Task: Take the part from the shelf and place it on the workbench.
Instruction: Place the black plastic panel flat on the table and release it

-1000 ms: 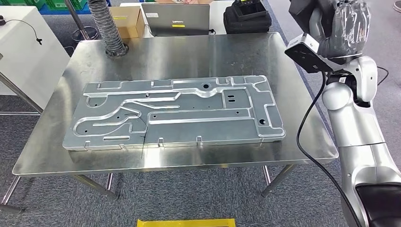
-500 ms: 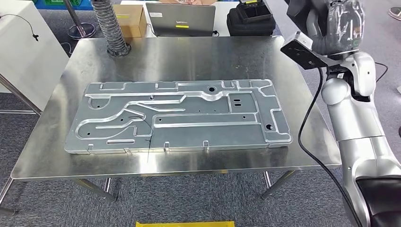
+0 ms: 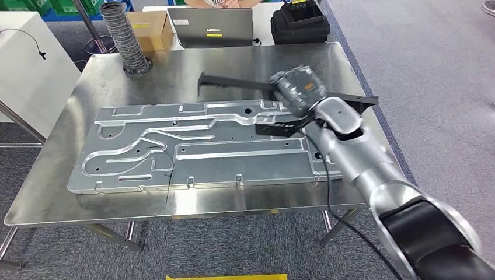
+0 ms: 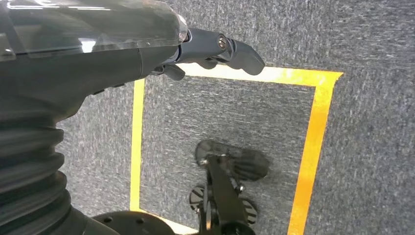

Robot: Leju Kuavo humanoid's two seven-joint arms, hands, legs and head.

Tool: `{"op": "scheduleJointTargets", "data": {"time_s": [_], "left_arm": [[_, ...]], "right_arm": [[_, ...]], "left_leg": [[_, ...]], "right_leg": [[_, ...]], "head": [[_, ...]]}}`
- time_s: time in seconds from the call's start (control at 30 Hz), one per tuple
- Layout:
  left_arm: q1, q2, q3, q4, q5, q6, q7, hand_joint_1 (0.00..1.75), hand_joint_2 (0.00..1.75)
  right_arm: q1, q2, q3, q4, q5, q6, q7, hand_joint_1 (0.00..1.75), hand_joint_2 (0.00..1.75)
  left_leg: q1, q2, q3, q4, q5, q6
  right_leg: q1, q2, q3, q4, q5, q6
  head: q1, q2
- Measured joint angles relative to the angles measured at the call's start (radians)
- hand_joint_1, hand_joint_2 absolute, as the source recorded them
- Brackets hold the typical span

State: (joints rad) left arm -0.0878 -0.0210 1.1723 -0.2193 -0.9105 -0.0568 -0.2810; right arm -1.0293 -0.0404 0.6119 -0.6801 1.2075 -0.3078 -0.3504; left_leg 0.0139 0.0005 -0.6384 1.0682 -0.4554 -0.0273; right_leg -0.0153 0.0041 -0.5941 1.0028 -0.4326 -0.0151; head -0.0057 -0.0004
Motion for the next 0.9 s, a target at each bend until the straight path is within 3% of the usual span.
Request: {"op": "scheduleJointTargets", "data": {"time_s": [0.03, 0.1, 0.13, 0.17, 0.2, 0.27, 0.33, 0.4, 0.43, 0.5, 0.53, 0.57, 0.6, 0.67, 0.73, 0.83, 0.9], "left_arm": [[0.001, 0.000, 0.000, 0.000, 0.000, -0.001, -0.004, 0.00, 1.75], [0.007, 0.000, 0.000, 0.000, -0.003, -0.007, -0.018, 0.00, 1.75], [0.010, 0.000, 0.000, 0.000, -0.004, -0.011, -0.026, 0.00, 1.75], [0.011, 0.000, 0.000, 0.000, -0.007, -0.014, -0.030, 0.00, 1.75], [0.011, 0.001, 0.000, 0.000, -0.009, -0.014, -0.032, 0.00, 1.75], [0.010, 0.001, 0.000, 0.000, -0.012, -0.015, -0.034, 0.00, 1.75], [0.010, 0.000, -0.001, 0.000, -0.012, -0.015, -0.034, 0.00, 1.75], [0.009, -0.002, -0.001, 0.001, -0.013, -0.014, -0.037, 0.00, 1.75], [0.009, -0.002, -0.002, 0.001, -0.013, -0.012, -0.039, 0.00, 1.75], [0.008, -0.002, -0.002, 0.001, -0.013, -0.005, -0.043, 0.00, 0.87], [0.008, -0.002, -0.002, 0.001, -0.013, -0.001, -0.043, 0.00, 0.44], [0.009, -0.003, -0.002, 0.001, -0.014, 0.004, -0.045, 0.00, 0.00], [0.009, -0.003, -0.002, 0.001, -0.016, 0.008, -0.048, 0.00, 0.00], [0.009, -0.005, -0.002, 0.001, -0.021, 0.015, -0.054, 0.00, 0.00], [0.008, -0.007, -0.002, 0.001, -0.024, 0.019, -0.054, 0.00, 0.00], [0.008, -0.008, -0.002, 0.001, -0.026, 0.019, -0.049, 0.00, 0.00], [0.008, -0.010, -0.002, 0.001, -0.028, 0.015, -0.048, 0.00, 0.00]], "right_arm": [[0.002, 0.025, 0.020, 0.027, -0.002, 0.008, 0.001, 1.75, 1.75], [0.008, 0.093, 0.081, 0.109, -0.015, 0.041, -0.011, 1.75, 1.75], [0.011, 0.128, 0.114, 0.153, -0.024, 0.061, -0.020, 1.75, 1.75], [0.012, 0.143, 0.130, 0.175, -0.032, 0.071, -0.029, 1.75, 1.75], [0.012, 0.150, 0.139, 0.187, -0.036, 0.074, -0.033, 1.75, 1.75], [0.014, 0.163, 0.155, 0.207, -0.040, 0.076, -0.036, 1.75, 1.75], [0.016, 0.175, 0.168, 0.222, -0.040, 0.077, -0.035, 0.87, 0.87], [0.015, 0.187, 0.178, 0.234, -0.041, 0.077, -0.032, 0.00, 0.00], [0.014, 0.191, 0.182, 0.238, -0.042, 0.077, -0.030, 0.00, 0.00], [0.019, 0.199, 0.191, 0.248, -0.045, 0.075, -0.027, 0.00, 0.00], [0.022, 0.201, 0.195, 0.253, -0.048, 0.074, -0.027, 0.00, 0.00], [0.025, 0.203, 0.198, 0.258, -0.053, 0.073, -0.027, 0.00, 0.00], [0.026, 0.206, 0.200, 0.261, -0.062, 0.072, -0.027, 0.00, 0.00], [0.022, 0.212, 0.201, 0.264, -0.094, 0.075, -0.034, 0.00, 0.00], [0.019, 0.220, 0.187, 0.264, -0.171, 0.093, -0.063, 0.00, 0.00], [0.019, 0.227, 0.128, 0.256, -0.346, 0.151, -0.129, 0.00, 0.00], [0.019, 0.230, 0.064, 0.237, -0.488, 0.212, -0.181, 0.00, 0.00]], "left_leg": [[0.000, 0.000, -0.032, 0.065, -0.025, -0.002], [0.000, 0.000, -0.064, 0.118, -0.022, -0.002], [0.000, 0.000, -0.062, 0.108, -0.005, 0.000], [-0.002, -0.001, -0.025, 0.031, 0.032, 0.005], [-0.003, -0.002, 0.000, -0.021, 0.048, 0.010], [-0.008, -0.003, 0.018, -0.056, 0.047, 0.018], [-0.005, -0.002, 0.019, -0.061, 0.048, 0.027], [0.000, 0.000, 0.024, -0.067, 0.050, 0.038], [0.001, 0.001, 0.025, -0.068, 0.050, 0.042], [0.000, 0.001, 0.026, -0.068, 0.049, 0.047], [0.000, 0.000, 0.026, -0.068, 0.049, 0.048], [0.000, 0.000, 0.026, -0.067, 0.048, 0.048], [0.000, -0.001, 0.027, -0.066, 0.048, 0.047], [-0.002, -0.001, 0.029, -0.063, 0.045, 0.043], [-0.005, -0.001, 0.029, -0.061, 0.042, 0.035], [-0.005, -0.001, 0.029, -0.061, 0.042, 0.019], [-0.003, -0.001, 0.016, -0.026, 0.016, 0.009]], "right_leg": [[0.002, 0.000, 0.000, 0.000, -0.001, -0.002], [0.008, 0.000, 0.004, 0.002, -0.006, -0.006], [0.011, 0.001, 0.006, 0.003, -0.010, -0.008], [0.015, 0.001, 0.008, 0.005, -0.013, -0.005], [0.017, 0.002, 0.008, 0.006, -0.016, -0.002], [0.019, 0.004, 0.007, 0.007, -0.017, 0.006], [0.019, 0.005, 0.007, 0.008, -0.021, 0.017], [0.018, 0.003, -0.013, 0.057, -0.054, 0.027], [0.016, 0.002, -0.039, 0.112, -0.083, 0.030], [0.013, 0.002, -0.108, 0.249, -0.139, 0.036], [0.011, 0.002, -0.132, 0.292, -0.147, 0.037], [0.010, 0.001, -0.139, 0.298, -0.136, 0.037], [0.009, 0.001, -0.125, 0.263, -0.108, 0.036], [0.011, 0.000, -0.060, 0.120, -0.039, 0.027], [0.016, -0.002, -0.014, 0.023, -0.006, 0.018], [0.017, -0.002, -0.006, 0.003, 0.000, 0.007], [0.012, -0.003, -0.001, -0.006, 0.005, -0.004]], "head": [[0.000, 0.000], [0.000, 0.000], [0.000, 0.000], [0.000, 0.000], [0.000, 0.000], [0.000, 0.000], [0.000, 0.000], [0.000, 0.000], [0.000, 0.000], [0.000, 0.000], [0.000, 0.000], [0.000, 0.000], [0.000, 0.000], [0.000, 0.000], [0.000, 0.000], [0.000, 0.000], [0.000, 0.000]]}}
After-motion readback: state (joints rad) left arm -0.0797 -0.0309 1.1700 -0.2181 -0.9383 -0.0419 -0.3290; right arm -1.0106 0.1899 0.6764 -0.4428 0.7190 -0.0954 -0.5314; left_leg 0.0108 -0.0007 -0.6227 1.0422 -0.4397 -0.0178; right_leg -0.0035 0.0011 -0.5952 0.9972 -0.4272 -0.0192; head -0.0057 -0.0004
